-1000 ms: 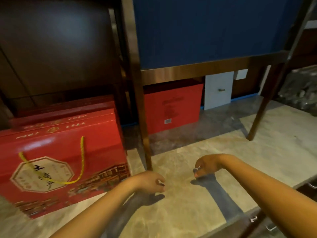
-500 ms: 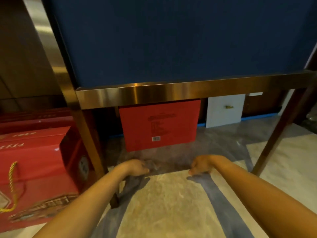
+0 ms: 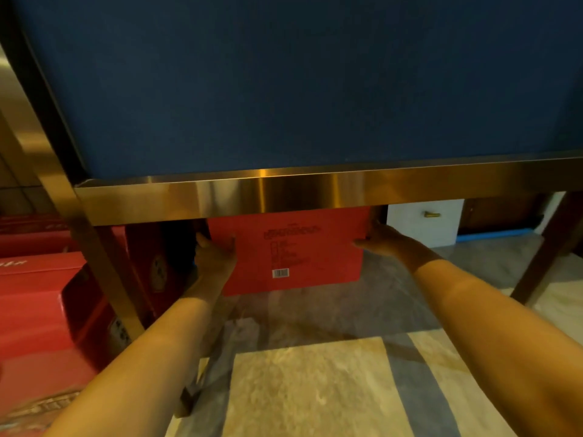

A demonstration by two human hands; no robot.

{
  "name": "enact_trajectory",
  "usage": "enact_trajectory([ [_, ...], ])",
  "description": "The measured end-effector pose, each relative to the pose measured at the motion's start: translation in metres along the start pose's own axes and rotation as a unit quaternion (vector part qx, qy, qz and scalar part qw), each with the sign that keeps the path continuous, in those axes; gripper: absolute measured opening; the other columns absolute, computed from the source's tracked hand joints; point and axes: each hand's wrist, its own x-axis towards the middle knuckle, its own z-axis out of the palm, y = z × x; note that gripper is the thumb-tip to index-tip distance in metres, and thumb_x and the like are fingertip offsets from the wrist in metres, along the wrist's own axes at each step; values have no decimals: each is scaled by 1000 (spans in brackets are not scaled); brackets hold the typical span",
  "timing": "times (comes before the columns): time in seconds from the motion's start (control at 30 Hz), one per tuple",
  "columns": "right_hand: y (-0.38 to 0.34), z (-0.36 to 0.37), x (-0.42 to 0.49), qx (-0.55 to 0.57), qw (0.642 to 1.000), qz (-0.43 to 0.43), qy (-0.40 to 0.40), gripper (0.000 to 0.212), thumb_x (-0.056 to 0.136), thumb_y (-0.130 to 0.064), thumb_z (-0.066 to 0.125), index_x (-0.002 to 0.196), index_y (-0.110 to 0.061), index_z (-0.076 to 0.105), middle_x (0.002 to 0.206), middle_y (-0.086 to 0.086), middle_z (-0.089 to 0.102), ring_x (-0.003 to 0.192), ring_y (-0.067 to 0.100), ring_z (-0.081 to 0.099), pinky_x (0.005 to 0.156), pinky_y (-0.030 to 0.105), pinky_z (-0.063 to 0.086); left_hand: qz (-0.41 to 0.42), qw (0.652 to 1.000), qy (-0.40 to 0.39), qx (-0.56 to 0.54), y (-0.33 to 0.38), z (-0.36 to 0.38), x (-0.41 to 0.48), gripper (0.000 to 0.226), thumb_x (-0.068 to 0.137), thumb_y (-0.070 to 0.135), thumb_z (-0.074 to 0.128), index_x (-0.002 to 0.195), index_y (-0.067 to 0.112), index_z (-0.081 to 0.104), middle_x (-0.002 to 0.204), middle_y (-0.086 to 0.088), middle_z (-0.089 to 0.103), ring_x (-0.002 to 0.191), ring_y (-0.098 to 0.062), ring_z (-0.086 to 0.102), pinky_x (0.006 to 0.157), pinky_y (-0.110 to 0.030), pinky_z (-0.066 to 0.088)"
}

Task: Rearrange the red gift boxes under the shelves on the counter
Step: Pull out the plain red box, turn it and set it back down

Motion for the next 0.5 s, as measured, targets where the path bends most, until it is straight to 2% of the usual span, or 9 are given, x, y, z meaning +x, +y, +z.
enact_trajectory([
  [0.1,3,-3,20,46,997,12,53,70,90,-37,56,148,-14,23,147,13,40,133,31,42,105,37,37,45,995,-7,-87,7,1,3,69,88,41,53,143,9,27,140,-20,48,125,-40,49,101,-49,42],
  [0.2,4,1,38,148,985,24,84,60,88,-43,55,139,-15,37,126,7,55,118,26,54,98,39,43,33,987,-10,-160,13,3,6,62,89,38,53,139,9,32,133,-14,52,122,-34,52,97,-43,42],
  [0.27,8,7,53,191,975,28,110,42,82,-51,53,113,-21,55,102,3,63,97,23,62,89,43,52,15,981,-4,-195,12,4,11,63,89,37,54,139,7,32,130,-15,54,120,-34,52,93,-42,43],
  [0.3,11,11,61,195,973,30,123,32,81,-51,52,96,-23,58,87,3,63,84,22,63,80,42,55,1,980,-2,-200,11,5,14,62,89,36,53,138,6,31,129,-18,54,119,-37,53,92,-43,43],
  [0.33,14,16,68,204,969,23,137,28,82,-48,52,88,-22,57,79,4,62,75,21,61,69,37,54,-14,979,1,-203,11,5,14,61,90,34,52,138,5,30,129,-21,53,118,-38,53,91,-43,42],
  [0.4,11,22,68,217,963,27,160,34,83,-48,52,93,-16,59,79,7,64,70,20,60,56,28,46,-35,978,18,-203,13,5,14,55,91,29,51,136,3,31,129,-23,52,118,-39,51,92,-42,40],
  [0.5,3,22,58,257,948,29,188,37,85,-47,52,101,-14,57,76,0,61,66,15,58,53,25,40,-38,972,31,-231,15,6,9,51,90,26,53,133,5,33,118,-17,54,114,-32,53,88,-38,41],
])
